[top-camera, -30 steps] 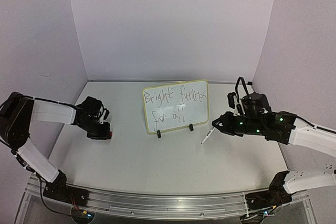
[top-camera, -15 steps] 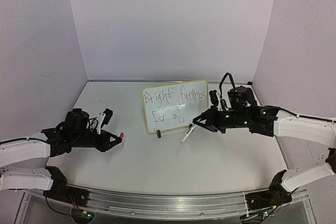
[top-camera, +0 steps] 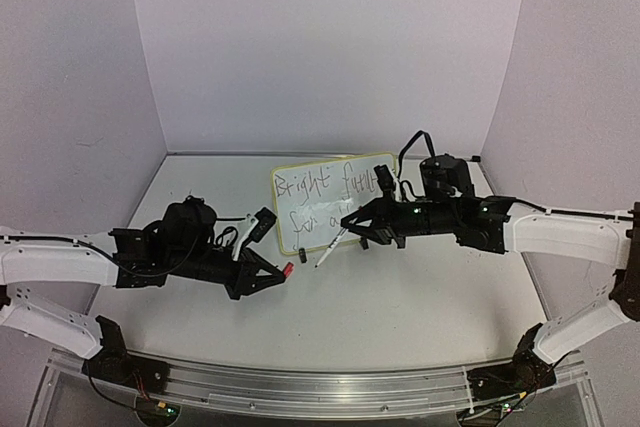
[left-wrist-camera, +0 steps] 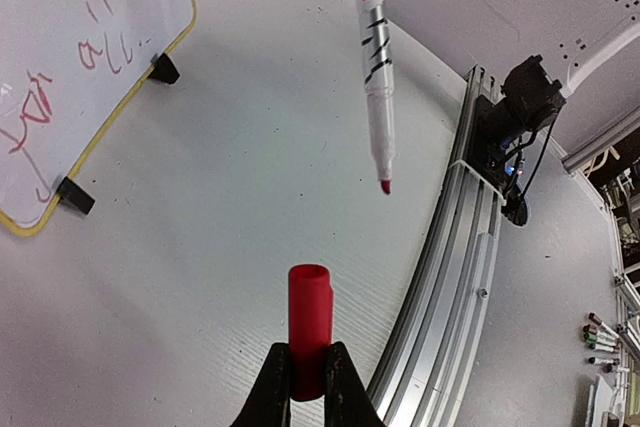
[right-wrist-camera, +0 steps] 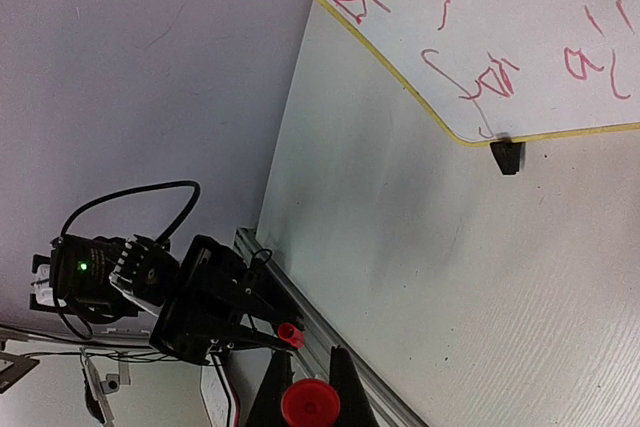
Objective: Write a sentence on the whiteboard
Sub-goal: Insert the whiteboard marker without the cap into the pen cap.
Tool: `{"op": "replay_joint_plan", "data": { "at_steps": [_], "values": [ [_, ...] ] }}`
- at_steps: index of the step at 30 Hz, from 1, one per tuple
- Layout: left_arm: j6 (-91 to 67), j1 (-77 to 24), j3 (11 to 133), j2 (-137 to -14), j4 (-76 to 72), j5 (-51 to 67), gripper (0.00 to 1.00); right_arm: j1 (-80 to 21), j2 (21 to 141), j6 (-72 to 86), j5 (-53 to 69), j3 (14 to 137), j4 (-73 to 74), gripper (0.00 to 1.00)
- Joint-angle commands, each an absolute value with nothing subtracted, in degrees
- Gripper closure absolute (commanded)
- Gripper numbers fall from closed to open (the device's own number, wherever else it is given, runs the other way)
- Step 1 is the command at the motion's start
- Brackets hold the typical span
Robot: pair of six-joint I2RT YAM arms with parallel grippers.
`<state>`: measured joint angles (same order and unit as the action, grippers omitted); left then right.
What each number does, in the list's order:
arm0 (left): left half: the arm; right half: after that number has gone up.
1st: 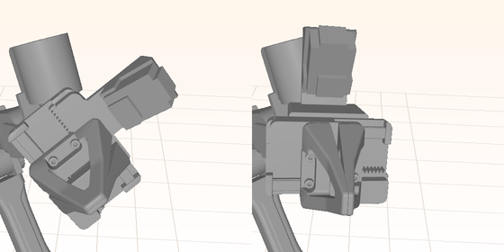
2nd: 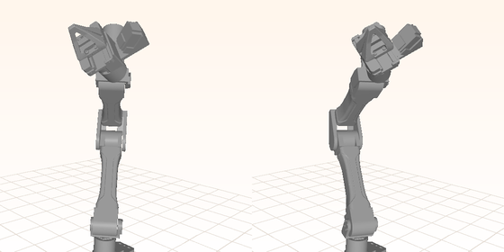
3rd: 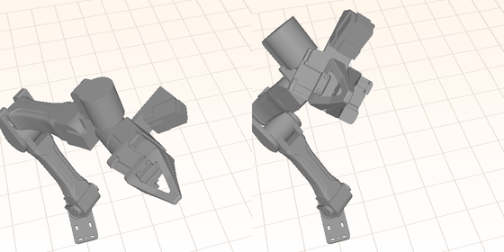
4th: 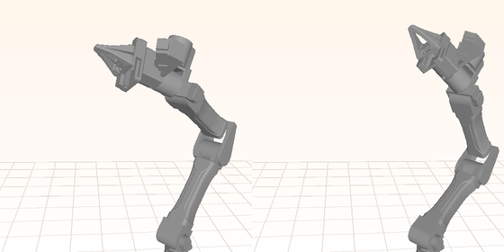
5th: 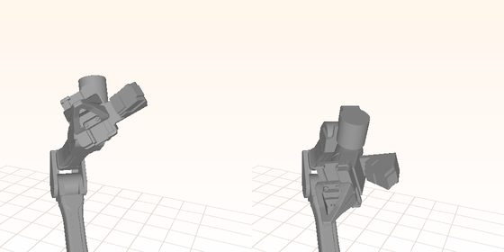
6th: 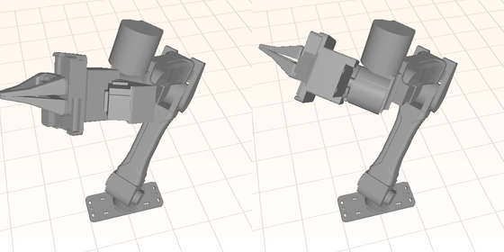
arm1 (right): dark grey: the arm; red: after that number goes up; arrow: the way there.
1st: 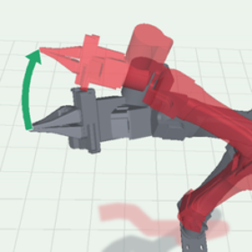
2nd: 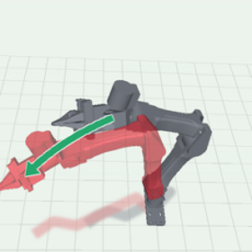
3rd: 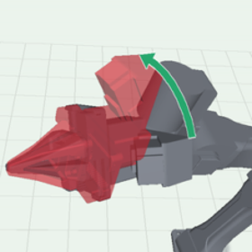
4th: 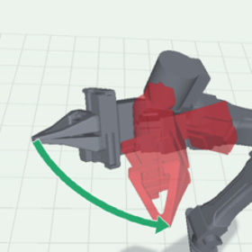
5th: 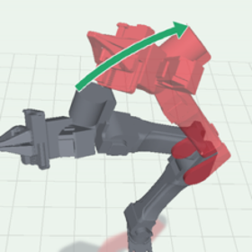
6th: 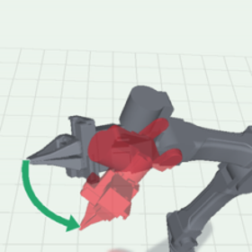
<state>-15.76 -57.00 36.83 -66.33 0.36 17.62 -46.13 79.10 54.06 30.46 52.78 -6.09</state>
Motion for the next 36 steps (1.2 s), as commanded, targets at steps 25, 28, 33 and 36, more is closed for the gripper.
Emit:
{"op": "replay_joint_plan", "data": {
  "at_steps": [25,28,33,36],
  "values": [
    [-13.4,-62.3,44.5,-74.7,-5.6,15.2,1.0,-46.7,78.8,54.4,31.3,53.0,-9.1,1.0],
    [-13.6,-62.3,44.7,-74.6,-5.8,15.6,1.0,-46.7,79.1,54.4,31.5,53.0,-9.0,1.0],
    [-13.6,-62.3,44.5,-74.1,-6.3,15.9,1.0,-46.7,79.4,54.3,31.4,52.9,-9.0,1.0],
    [-13.6,-62.3,44.4,-73.9,-6.4,16.0,1.0,-46.7,79.5,54.3,31.2,52.8,-8.9,1.0]
  ]
}}
